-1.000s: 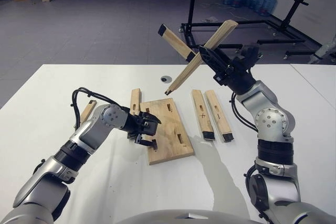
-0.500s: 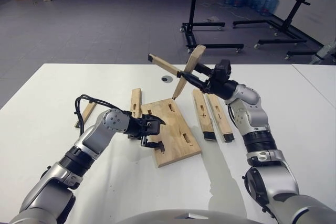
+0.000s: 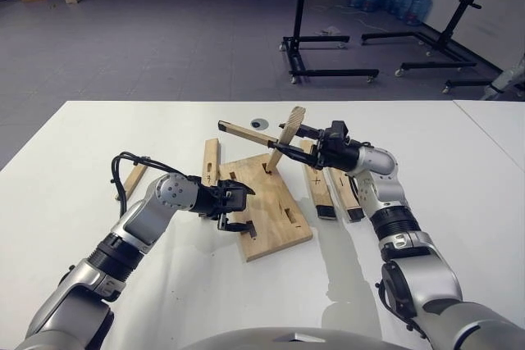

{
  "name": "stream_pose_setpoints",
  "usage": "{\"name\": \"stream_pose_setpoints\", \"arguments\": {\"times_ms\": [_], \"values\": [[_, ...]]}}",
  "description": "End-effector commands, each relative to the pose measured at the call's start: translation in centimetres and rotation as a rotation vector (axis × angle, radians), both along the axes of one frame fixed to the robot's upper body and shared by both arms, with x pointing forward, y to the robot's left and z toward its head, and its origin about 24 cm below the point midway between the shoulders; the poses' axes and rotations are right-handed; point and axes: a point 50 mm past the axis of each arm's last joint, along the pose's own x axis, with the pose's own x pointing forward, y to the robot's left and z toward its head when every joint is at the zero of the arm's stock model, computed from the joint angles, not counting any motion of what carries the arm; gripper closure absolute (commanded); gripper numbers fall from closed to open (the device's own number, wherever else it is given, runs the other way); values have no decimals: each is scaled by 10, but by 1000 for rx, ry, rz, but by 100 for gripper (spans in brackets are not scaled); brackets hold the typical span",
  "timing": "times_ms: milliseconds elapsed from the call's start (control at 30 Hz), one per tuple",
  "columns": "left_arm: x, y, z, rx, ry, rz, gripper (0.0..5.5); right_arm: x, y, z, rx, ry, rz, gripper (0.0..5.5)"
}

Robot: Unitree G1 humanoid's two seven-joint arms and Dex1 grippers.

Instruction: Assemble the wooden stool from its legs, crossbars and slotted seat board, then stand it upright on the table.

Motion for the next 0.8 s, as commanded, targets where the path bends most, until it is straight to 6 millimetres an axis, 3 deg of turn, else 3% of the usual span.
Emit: {"name": "stream_pose_setpoints", "arguments": {"times_ms": [33, 233, 500, 700, 800], "values": [[0, 15, -8, 61, 11, 49, 155, -9, -5, -14, -131, 90, 118, 345], [-5, 34, -22, 158, 2, 90, 155, -10, -23, -13, -331, 148, 241, 344], [-7, 38, -25, 173, -6, 99, 155, 5, -40, 3, -310, 256, 199, 344], [-8, 36, -30, 186, -9, 101, 155, 22, -35, 3, -293, 518, 200, 344], [-8, 34, -35, 220, -25, 90, 155, 26, -32, -1, -345, 555, 177, 344]]}}
